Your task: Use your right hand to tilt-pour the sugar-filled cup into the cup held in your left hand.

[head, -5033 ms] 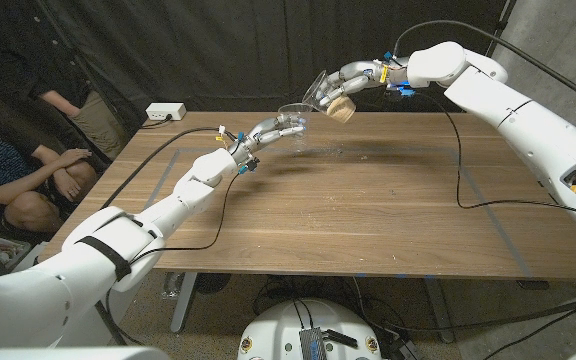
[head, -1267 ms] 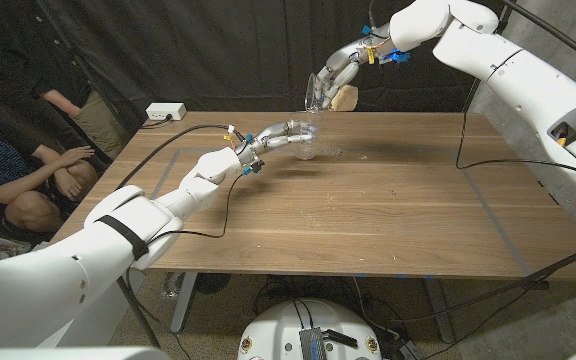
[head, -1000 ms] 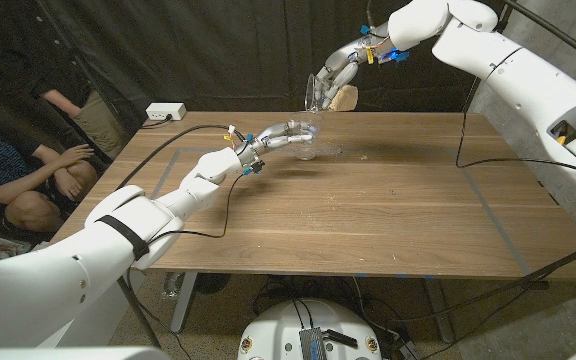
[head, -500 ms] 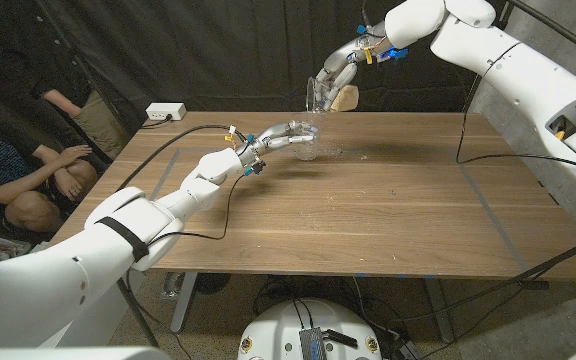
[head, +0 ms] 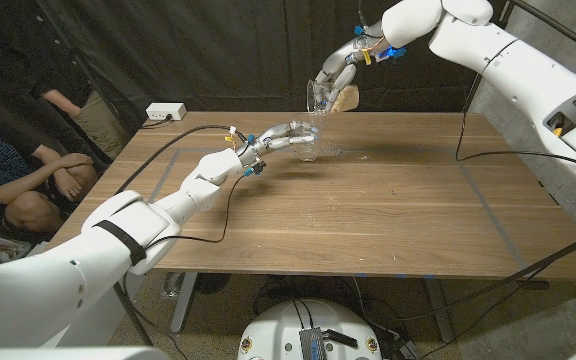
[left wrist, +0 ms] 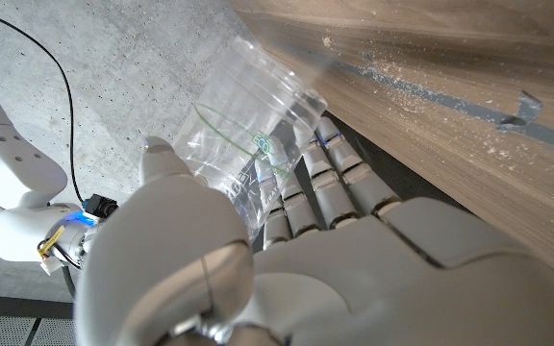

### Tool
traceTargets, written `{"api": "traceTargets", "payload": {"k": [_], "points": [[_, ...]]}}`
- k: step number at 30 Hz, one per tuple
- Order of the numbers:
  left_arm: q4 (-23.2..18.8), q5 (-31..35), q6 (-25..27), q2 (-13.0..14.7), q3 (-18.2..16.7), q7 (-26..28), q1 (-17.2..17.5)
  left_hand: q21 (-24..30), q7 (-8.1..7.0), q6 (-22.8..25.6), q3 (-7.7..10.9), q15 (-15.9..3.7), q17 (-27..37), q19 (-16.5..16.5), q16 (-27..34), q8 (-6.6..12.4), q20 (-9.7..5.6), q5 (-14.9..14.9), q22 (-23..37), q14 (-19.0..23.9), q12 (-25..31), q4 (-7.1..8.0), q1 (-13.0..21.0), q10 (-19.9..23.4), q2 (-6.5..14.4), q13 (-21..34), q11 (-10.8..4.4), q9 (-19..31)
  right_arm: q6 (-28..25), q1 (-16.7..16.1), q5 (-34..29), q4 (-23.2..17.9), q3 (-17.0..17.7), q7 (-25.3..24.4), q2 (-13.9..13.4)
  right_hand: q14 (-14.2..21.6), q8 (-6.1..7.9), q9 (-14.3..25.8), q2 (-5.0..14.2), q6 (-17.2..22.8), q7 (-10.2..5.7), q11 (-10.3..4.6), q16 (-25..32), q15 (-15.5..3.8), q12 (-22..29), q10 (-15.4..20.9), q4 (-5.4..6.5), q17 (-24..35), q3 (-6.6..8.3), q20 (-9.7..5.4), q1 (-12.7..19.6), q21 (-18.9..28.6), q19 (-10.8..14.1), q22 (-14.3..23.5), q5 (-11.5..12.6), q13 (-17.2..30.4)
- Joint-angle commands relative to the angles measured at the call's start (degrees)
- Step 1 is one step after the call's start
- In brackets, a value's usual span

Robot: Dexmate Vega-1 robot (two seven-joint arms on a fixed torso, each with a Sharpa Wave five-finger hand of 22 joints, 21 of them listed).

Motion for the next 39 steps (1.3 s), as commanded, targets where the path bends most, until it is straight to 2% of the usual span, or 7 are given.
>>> {"api": "traceTargets", "payload": {"k": [1, 10, 39], "points": [[-1.8, 0.15, 0.81, 0.63, -0.06, 0.0, 0.58, 0.52, -0.01, 0.29, -0.32, -6.8, 0.14, -0.12, -0.13, 0.31, -1.21, -0.14, 0.26, 0.48, 0.25, -0.06, 0.31, 0.28, 0.27, 0.21, -0.41, 0.01, 2.39, 0.86, -2.29, 0.49, -0.69, 0.04, 0.39, 0.74, 0.26, 0.1, 0.53, 1.58, -0.89, -0.06, 0.01, -9.39, 0.35, 0.61, 0.88, 0.19, 1.42, -1.82, 0.36, -0.17, -0.47, -0.03, 0.18, 0.15], [-2.54, 0.21, 1.34, 0.86, -0.09, 0.26, 0.91, 0.58, -0.12, 0.36, -0.41, -6.71, 0.18, -0.14, -0.11, 0.4, -1.28, -0.16, 0.25, 0.58, 0.27, -0.05, 0.35, 0.24, 0.32, 0.17, -0.3, 0.02, 3.11, 1.15, -2.75, 0.99, -0.78, 0.38, 0.77, 0.96, 0.25, 0.1, 0.54, 1.77, -0.91, -0.15, 0.05, -9.39, 0.24, 0.8, 0.86, 0.35, 1.5, -1.79, 0.43, -0.29, -0.58, -0.03, 0.18, 0.05], [-0.25, 0.47, 1.3, -0.63, 0.45, -0.18, -0.17, 0.76, 0.07, 0.24, -0.64, -6.77, 0.3, -0.24, -0.16, 0.44, -1.24, -0.2, 0.24, 0.52, 0.39, 0.0, 0.46, 0.21, 0.49, 0.02, -0.36, -0.1, 7.32, 3.66, -6.42, 2.38, -2.36, 1.97, 1.67, 1.47, 0.43, 0.11, 0.38, 2.81, -0.99, -0.33, 0.12, -9.43, 0.28, 1.57, 0.55, 0.86, 1.8, -1.78, 1.09, -0.56, -0.69, -0.04, 0.24, 0.14]]}}
